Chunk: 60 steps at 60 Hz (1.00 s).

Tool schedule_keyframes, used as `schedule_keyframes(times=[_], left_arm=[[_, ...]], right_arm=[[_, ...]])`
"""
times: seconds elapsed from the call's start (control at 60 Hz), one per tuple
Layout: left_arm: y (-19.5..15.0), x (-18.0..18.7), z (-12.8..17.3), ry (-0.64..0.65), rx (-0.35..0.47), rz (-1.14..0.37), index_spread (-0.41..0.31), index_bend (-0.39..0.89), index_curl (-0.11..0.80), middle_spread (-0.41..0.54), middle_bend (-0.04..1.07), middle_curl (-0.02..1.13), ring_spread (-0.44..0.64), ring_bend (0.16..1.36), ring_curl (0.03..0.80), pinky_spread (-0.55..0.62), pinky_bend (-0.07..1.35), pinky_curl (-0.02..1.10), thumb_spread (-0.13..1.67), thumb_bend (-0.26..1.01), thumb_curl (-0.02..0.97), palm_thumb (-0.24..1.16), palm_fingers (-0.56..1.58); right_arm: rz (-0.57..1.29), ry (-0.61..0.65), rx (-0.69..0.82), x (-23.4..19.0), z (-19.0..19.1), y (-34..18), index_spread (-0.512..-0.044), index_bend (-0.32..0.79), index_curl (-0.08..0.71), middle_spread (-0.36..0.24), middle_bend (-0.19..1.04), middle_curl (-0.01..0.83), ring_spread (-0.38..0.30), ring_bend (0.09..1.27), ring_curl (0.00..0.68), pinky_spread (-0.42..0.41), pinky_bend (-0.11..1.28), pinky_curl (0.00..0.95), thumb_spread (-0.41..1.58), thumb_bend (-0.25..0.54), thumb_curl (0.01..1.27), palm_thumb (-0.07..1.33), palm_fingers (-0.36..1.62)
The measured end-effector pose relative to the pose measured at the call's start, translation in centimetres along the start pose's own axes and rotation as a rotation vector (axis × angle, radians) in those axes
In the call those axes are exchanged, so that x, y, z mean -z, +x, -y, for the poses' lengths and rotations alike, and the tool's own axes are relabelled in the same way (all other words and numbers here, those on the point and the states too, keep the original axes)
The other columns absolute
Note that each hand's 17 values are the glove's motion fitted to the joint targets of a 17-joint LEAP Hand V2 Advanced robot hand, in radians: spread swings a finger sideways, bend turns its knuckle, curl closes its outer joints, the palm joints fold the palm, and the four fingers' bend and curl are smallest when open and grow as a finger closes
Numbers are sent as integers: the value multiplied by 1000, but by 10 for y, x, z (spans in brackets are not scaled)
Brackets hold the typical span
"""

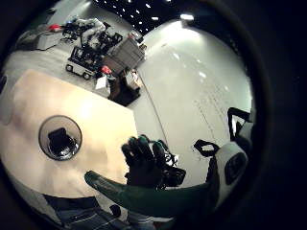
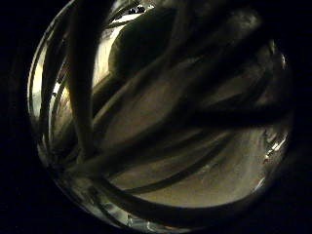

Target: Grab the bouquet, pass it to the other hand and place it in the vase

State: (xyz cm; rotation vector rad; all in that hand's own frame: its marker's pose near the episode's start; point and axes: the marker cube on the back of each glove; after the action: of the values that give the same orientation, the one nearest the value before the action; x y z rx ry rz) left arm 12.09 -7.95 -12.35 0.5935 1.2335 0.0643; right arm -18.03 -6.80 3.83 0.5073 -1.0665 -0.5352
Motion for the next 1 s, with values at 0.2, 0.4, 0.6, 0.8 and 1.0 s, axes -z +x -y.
schedule_keyframes(times=[0.2,0.4,0.6,0.8,1.0], left_arm=[[-9,45,55,122,35,-29,-375,749,569,-326,843,585,-346,905,492,-399,656,479,1027,-19,533,707,1433],[-45,55,90,129,38,-31,-375,748,577,-326,850,585,-347,905,494,-400,661,480,1026,-19,547,704,1428],[-61,44,86,105,59,-25,-374,746,582,-325,852,584,-348,905,495,-401,663,480,1026,-19,556,702,1427],[-42,36,52,41,58,-57,-375,745,585,-325,854,582,-343,902,495,-400,664,479,1026,-19,562,701,1426],[-50,26,29,7,29,-60,-377,746,586,-325,854,581,-341,904,496,-400,664,479,1030,-18,566,702,1427]], right_arm=[[-111,37,-276,47,1,17,-418,101,341,-92,197,363,-5,437,317,238,587,392,1107,-35,517,572,-30],[-253,130,-444,89,9,50,-463,100,257,-110,179,333,21,420,299,268,579,369,1106,-35,461,522,-61],[-131,118,-524,91,8,50,-480,97,202,-122,179,316,40,407,293,274,576,361,1102,-27,424,498,-77],[-59,115,-339,87,13,43,-484,100,166,-123,179,307,45,401,291,273,573,357,1102,-25,400,492,-72],[-26,93,-313,84,4,41,-484,105,149,-123,175,295,47,405,292,273,571,354,1096,-24,384,491,-69]])
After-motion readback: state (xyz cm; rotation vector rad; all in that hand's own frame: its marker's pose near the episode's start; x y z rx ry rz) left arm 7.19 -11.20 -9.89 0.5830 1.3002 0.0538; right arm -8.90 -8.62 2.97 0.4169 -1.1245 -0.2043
